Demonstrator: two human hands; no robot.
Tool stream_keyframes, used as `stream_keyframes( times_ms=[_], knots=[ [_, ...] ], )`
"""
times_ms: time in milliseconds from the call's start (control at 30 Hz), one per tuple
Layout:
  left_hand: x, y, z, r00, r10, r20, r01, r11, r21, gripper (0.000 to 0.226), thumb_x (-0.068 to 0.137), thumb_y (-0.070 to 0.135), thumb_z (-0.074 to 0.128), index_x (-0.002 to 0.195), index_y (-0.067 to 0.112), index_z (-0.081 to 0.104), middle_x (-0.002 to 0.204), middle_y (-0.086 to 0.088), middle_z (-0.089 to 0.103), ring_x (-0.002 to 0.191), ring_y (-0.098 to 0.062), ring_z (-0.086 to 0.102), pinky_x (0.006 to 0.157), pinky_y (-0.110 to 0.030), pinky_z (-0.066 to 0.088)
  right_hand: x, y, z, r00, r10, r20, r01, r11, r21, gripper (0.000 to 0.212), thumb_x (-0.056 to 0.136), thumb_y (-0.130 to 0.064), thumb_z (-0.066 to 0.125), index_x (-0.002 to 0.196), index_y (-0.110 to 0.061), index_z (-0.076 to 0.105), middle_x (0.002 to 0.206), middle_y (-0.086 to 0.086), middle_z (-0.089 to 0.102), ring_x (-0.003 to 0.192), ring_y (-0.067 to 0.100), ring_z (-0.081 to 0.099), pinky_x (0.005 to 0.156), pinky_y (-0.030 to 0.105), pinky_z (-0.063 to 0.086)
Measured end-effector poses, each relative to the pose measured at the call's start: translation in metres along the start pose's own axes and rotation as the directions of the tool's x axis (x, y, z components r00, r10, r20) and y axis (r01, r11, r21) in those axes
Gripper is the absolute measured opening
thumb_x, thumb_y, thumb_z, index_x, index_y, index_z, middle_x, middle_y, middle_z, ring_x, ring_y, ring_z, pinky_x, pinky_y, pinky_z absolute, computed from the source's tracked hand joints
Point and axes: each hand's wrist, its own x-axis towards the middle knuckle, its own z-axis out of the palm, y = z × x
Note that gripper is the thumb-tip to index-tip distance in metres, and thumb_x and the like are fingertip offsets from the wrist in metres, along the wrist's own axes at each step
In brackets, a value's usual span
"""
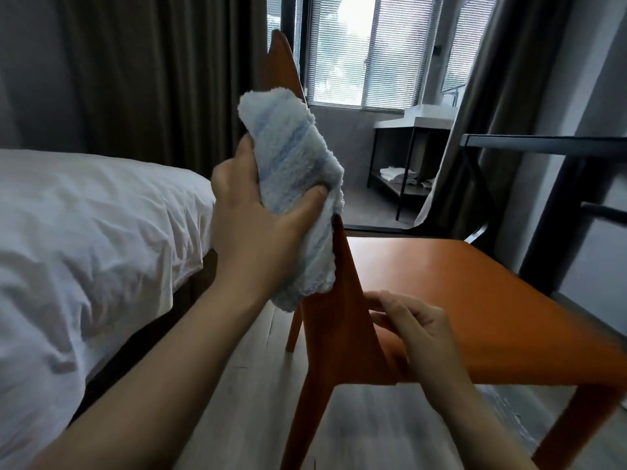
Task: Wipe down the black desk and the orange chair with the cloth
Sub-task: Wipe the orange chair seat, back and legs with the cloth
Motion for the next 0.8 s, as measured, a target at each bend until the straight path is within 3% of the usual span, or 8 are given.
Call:
stream_keyframes(
  times_ms=[100, 233, 333, 533, 633, 700, 800],
  knots=[
    [-0.024, -0.009, 0.008, 1.000, -0.004, 0.008, 0.003, 0.999, 0.043, 0.086, 0.068, 0.057, 0.068, 0.142, 0.037, 0.030, 0.126, 0.005, 0.038, 0.109, -0.001, 0.038, 0.094, -0.026, 0.040, -0.005, 0.004, -0.003, 0.999, 0.016, 0.041, -0.017, 1.000, 0.011, 0.034, 0.090, -0.038, 0.049, 0.103, -0.020, 0.075, 0.100, -0.008, 0.075, 0.096, 0.006, 0.070, 0.079, 0.013, 0.052],
    [-0.051, -0.019, 0.013, 0.999, -0.009, 0.051, 0.008, 0.999, 0.031, 0.090, 0.067, 0.056, 0.070, 0.143, 0.035, 0.028, 0.128, 0.003, 0.035, 0.116, -0.002, 0.035, 0.094, -0.018, 0.036, -0.008, 0.006, -0.008, 0.999, 0.048, 0.018, -0.049, 0.998, 0.049, 0.036, 0.091, -0.042, 0.051, 0.104, -0.017, 0.074, 0.101, -0.004, 0.075, 0.095, 0.011, 0.071, 0.083, 0.022, 0.056],
    [-0.071, -0.028, 0.016, 0.996, -0.033, 0.078, 0.027, 0.996, 0.083, 0.092, 0.068, 0.053, 0.073, 0.144, 0.035, 0.024, 0.133, 0.000, 0.033, 0.125, -0.015, 0.036, 0.100, -0.033, 0.039, -0.011, 0.011, -0.011, 0.998, 0.052, -0.030, -0.051, 0.998, 0.024, 0.038, 0.086, -0.042, 0.049, 0.101, -0.018, 0.074, 0.097, -0.004, 0.076, 0.090, 0.011, 0.072, 0.076, 0.020, 0.056],
    [-0.107, -0.035, 0.024, 0.994, -0.031, 0.105, 0.013, 0.987, 0.161, 0.099, 0.067, 0.058, 0.070, 0.145, 0.038, 0.012, 0.140, 0.000, 0.025, 0.131, -0.021, 0.030, 0.102, -0.035, 0.032, -0.016, 0.021, -0.021, 0.983, 0.074, -0.170, -0.081, 0.996, -0.035, 0.036, 0.085, -0.046, 0.048, 0.100, -0.024, 0.073, 0.092, -0.003, 0.075, 0.082, 0.013, 0.070, 0.069, 0.023, 0.056],
    [-0.124, -0.032, 0.030, 0.990, 0.016, 0.137, -0.047, 0.973, 0.227, 0.096, 0.067, 0.063, 0.062, 0.145, 0.036, 0.013, 0.139, 0.003, 0.021, 0.127, -0.021, 0.026, 0.096, -0.038, 0.033, -0.020, 0.025, -0.024, 0.979, 0.083, -0.185, -0.095, 0.994, -0.059, 0.034, 0.087, -0.046, 0.047, 0.100, -0.028, 0.072, 0.091, -0.006, 0.074, 0.081, 0.011, 0.070, 0.068, 0.024, 0.054],
    [-0.133, -0.033, 0.032, 0.985, 0.042, 0.165, -0.083, 0.966, 0.247, 0.096, 0.066, 0.057, 0.067, 0.145, 0.034, 0.015, 0.140, 0.002, 0.021, 0.126, -0.024, 0.025, 0.093, -0.043, 0.039, -0.022, 0.029, -0.025, 0.977, 0.091, -0.192, -0.103, 0.993, -0.056, 0.031, 0.091, -0.042, 0.048, 0.102, -0.027, 0.072, 0.092, -0.005, 0.075, 0.081, 0.011, 0.069, 0.070, 0.025, 0.053],
    [-0.142, -0.037, 0.032, 0.971, 0.092, 0.221, -0.156, 0.942, 0.297, 0.096, 0.066, 0.050, 0.071, 0.144, 0.032, 0.019, 0.142, -0.005, 0.023, 0.125, -0.028, 0.026, 0.093, -0.039, 0.033, -0.024, 0.033, -0.030, 0.968, 0.114, -0.225, -0.125, 0.992, -0.032, 0.031, 0.093, -0.040, 0.048, 0.105, -0.024, 0.072, 0.094, -0.004, 0.075, 0.083, 0.012, 0.069, 0.073, 0.028, 0.053]
  ],
)
